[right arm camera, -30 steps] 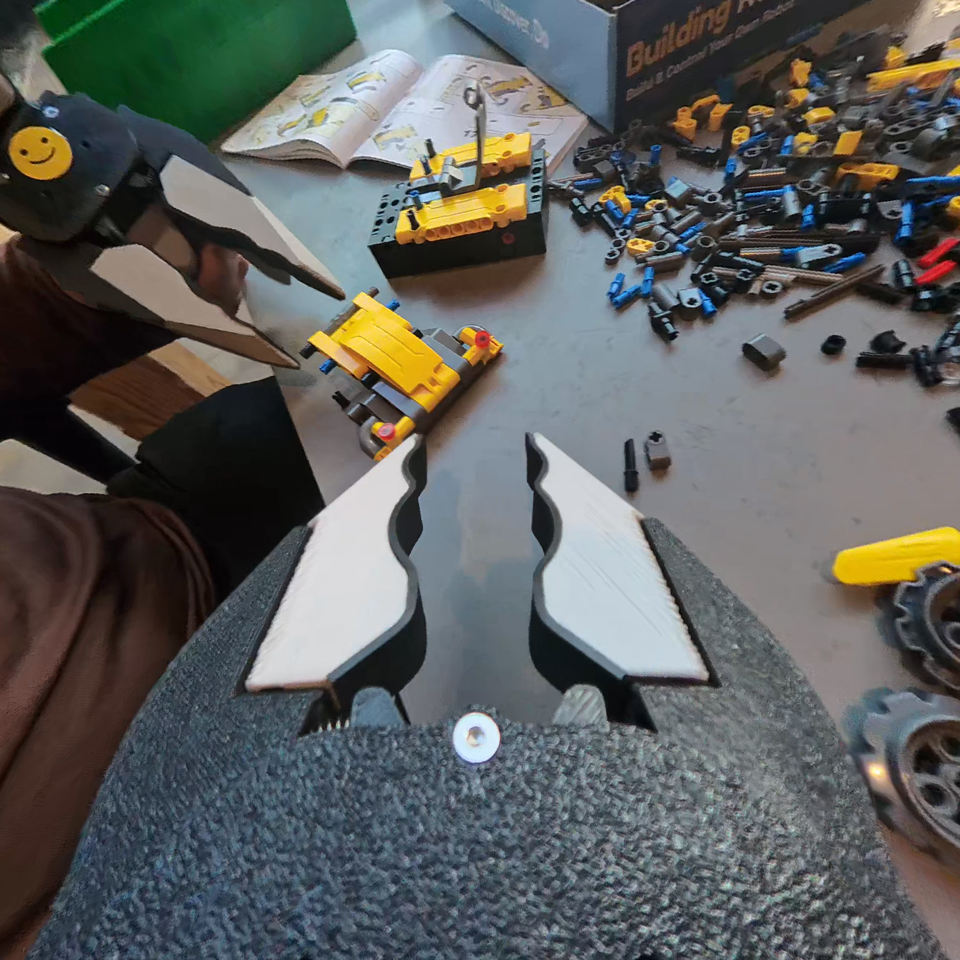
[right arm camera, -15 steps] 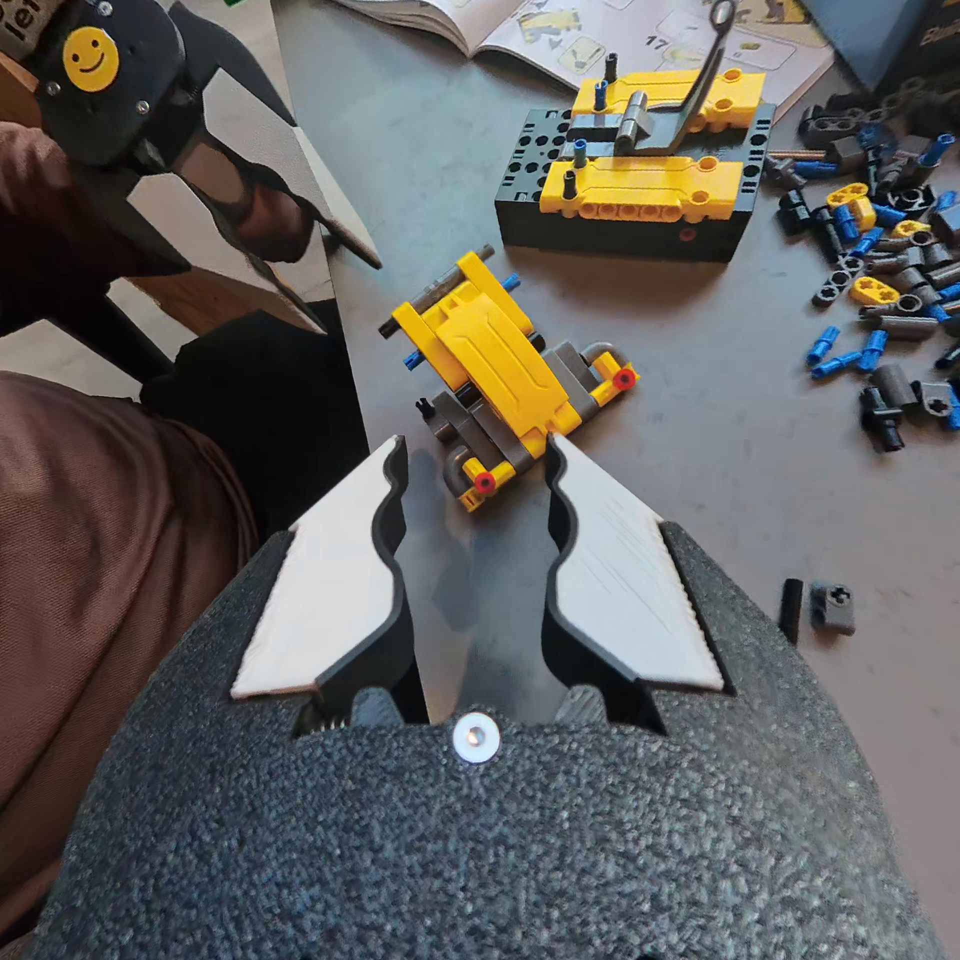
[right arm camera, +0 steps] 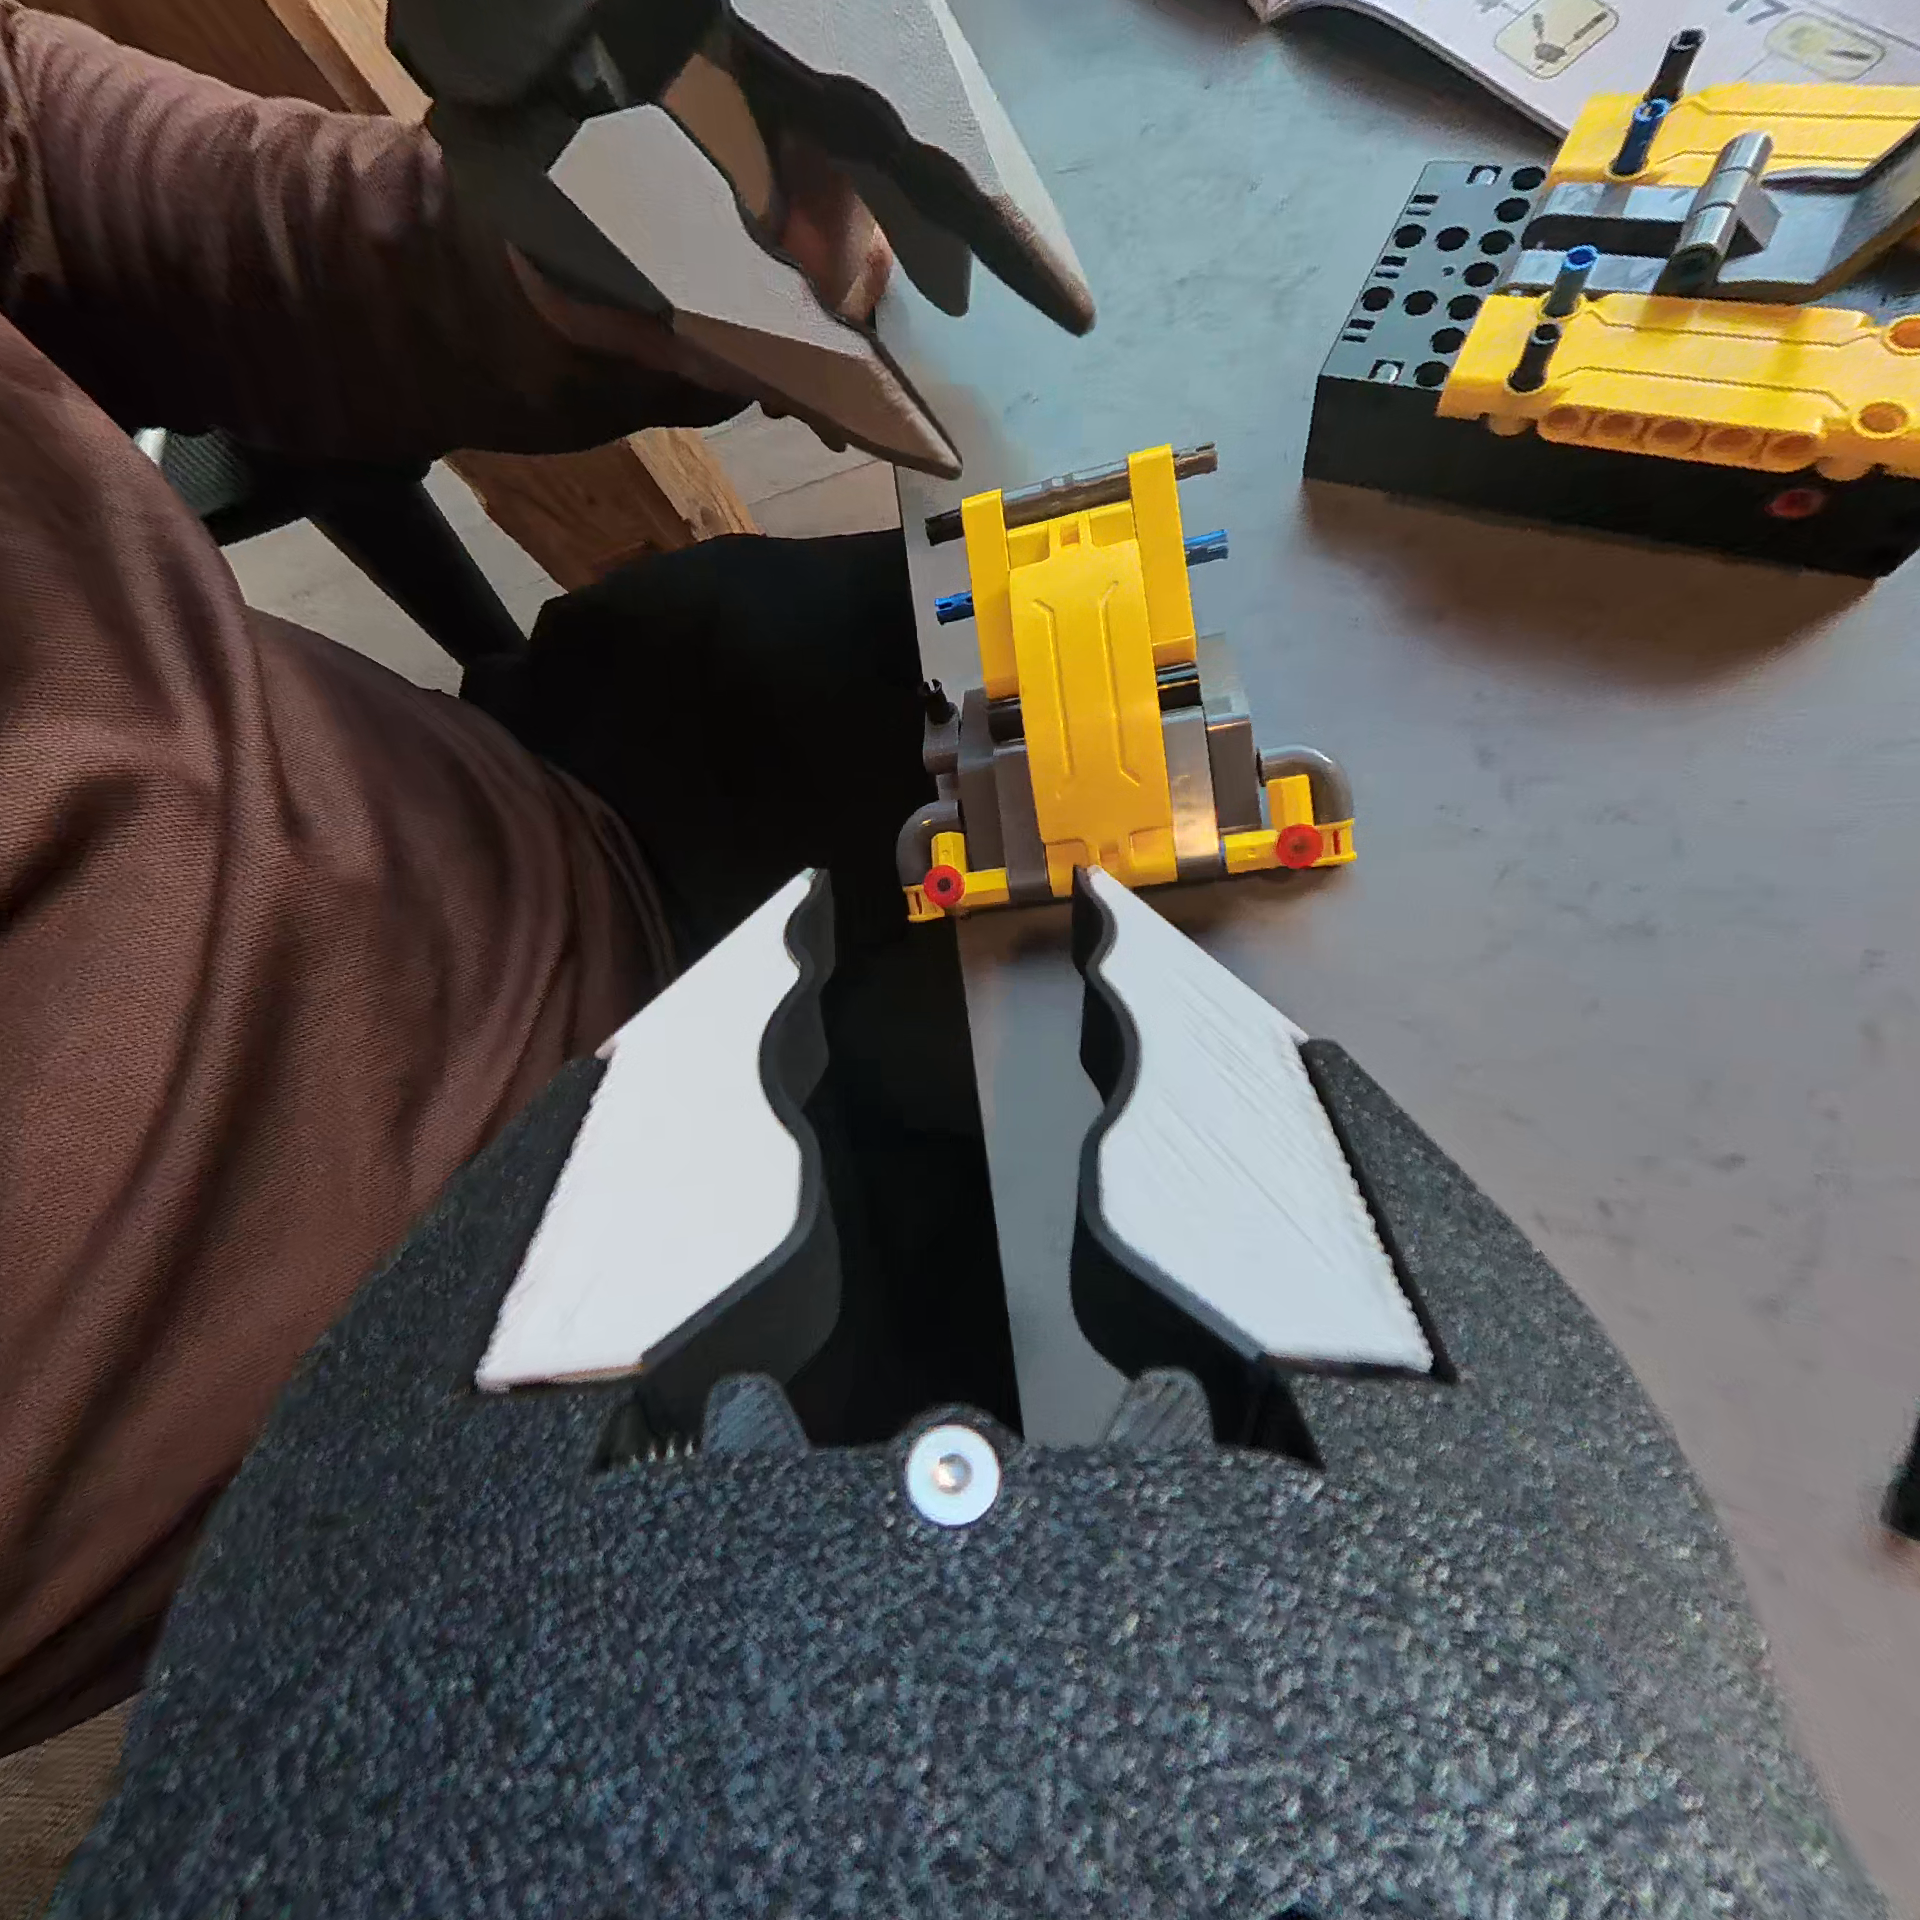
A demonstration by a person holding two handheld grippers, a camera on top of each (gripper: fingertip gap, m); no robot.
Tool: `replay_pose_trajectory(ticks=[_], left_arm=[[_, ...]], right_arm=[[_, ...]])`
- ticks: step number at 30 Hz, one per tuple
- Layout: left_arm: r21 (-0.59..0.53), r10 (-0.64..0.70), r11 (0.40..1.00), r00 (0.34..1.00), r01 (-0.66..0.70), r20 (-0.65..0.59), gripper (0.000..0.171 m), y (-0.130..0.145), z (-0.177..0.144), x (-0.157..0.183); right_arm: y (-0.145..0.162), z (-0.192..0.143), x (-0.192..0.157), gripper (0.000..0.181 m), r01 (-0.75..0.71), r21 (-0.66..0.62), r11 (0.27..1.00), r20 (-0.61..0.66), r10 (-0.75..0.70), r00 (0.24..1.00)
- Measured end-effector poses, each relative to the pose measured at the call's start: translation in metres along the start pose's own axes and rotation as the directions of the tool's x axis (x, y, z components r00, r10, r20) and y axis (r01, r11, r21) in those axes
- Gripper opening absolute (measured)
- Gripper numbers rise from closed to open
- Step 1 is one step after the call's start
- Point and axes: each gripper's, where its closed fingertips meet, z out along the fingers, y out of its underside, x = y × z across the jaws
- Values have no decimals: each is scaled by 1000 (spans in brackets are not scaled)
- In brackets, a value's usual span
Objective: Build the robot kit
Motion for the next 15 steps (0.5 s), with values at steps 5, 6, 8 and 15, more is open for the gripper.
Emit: replay_pose_trajectory(ticks=[5,6,8,15], left_arm=[[43,49,998,999,-49,11,29,-11,-3,6],[53,57,997,998,-58,17,29,-13,-3,6],[46,64,997,998,-64,5,29,-12,-1,10],[11,80,997,997,-81,9,28,-8,5,13]], right_arm=[[2,-7,11,43,-26,32,999,-15,26,1000],[1,-9,14,43,-33,45,998,-18,34,999],[-2,-10,16,43,-42,67,997,-19,43,999],[3,-1,11,44,-24,31,999,-11,25,1000]])
